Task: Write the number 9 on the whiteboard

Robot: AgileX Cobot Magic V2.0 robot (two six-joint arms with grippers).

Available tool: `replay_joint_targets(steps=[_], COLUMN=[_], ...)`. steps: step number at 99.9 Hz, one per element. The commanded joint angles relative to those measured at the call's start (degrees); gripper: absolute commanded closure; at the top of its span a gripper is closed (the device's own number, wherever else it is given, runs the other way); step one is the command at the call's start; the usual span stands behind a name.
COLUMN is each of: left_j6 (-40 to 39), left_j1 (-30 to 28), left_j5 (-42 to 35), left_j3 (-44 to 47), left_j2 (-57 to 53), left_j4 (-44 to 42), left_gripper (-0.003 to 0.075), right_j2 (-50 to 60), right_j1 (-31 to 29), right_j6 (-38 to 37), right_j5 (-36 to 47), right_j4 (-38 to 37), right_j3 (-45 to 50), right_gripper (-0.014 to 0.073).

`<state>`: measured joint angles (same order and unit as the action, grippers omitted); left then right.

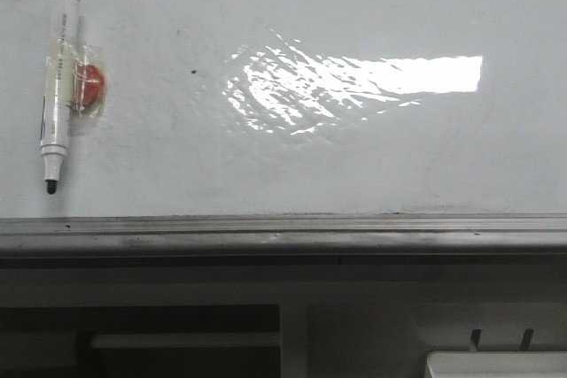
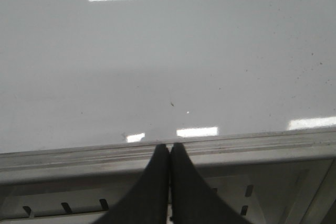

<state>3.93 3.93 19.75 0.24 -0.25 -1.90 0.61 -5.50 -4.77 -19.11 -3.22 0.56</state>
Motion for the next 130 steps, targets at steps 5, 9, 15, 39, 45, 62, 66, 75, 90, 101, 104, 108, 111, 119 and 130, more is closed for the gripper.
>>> replay_joint_targets(steps=[5,9,15,39,45,62,66,75,90,101,104,108,111,119,130], left_j6=[-0.3,-0.3,-0.3,-0.3,-0.3,-0.3,-0.3,-0.3,-0.3,-0.3,-0.3,-0.3,-0.3,-0.3,-0.3], left_j1=[0.0,0.0,0.0,0.0,0.0,0.0,0.0,0.0,0.0,0.0,0.0,0.0,0.0,0.0,0.0], left_j5=[-2.7,-2.7,-2.7,-2.7,-2.8,-3.1,-3.8,-6.6,-11.8,-13.0,-13.0,-13.0,-13.0,-13.1,-13.3], left_j3=[2.4,2.4,2.4,2.4,2.4,2.4,2.4,2.4,2.4,2.4,2.4,2.4,2.4,2.4,2.4], left_j2=[-1.5,-1.5,-1.5,-1.5,-1.5,-1.5,-1.5,-1.5,-1.5,-1.5,-1.5,-1.5,-1.5,-1.5,-1.5], left_j4=[0.0,0.0,0.0,-0.2,-0.2,-2.8,-4.9,-9.2,-9.5,-9.5,-9.5,-9.5,-9.5,-9.5,-9.5], left_gripper=[0.0740,0.0740,0.0740,0.0740,0.0740,0.0740,0.0740,0.0740,0.0740,0.0740,0.0740,0.0740,0.0740,0.0740,0.0740], right_j2=[0.8,0.8,0.8,0.8,0.8,0.8,0.8,0.8,0.8,0.8,0.8,0.8,0.8,0.8,0.8], right_j1=[-0.3,-0.3,-0.3,-0.3,-0.3,-0.3,-0.3,-0.3,-0.3,-0.3,-0.3,-0.3,-0.3,-0.3,-0.3], right_j6=[0.3,0.3,0.3,0.3,0.3,0.3,0.3,0.3,0.3,0.3,0.3,0.3,0.3,0.2,0.2], right_j5=[1.0,1.0,1.0,1.0,1.0,1.0,1.0,1.0,1.1,2.5,3.3,4.3,5.5,8.6,12.8], right_j4=[-0.1,-0.1,-0.1,-0.1,-0.1,-0.1,-0.1,-0.2,-0.6,-0.6,-0.5,-0.3,0.0,0.4,0.4], right_j3=[1.5,1.5,1.5,1.5,1.5,1.5,1.5,1.5,1.5,1.5,1.5,1.5,1.5,1.5,1.5], right_gripper=[0.0663,0.0663,0.0663,0.0663,0.0663,0.0663,0.0663,0.0663,0.0663,0.0663,0.0663,0.0663,0.0663,0.0663,0.0663])
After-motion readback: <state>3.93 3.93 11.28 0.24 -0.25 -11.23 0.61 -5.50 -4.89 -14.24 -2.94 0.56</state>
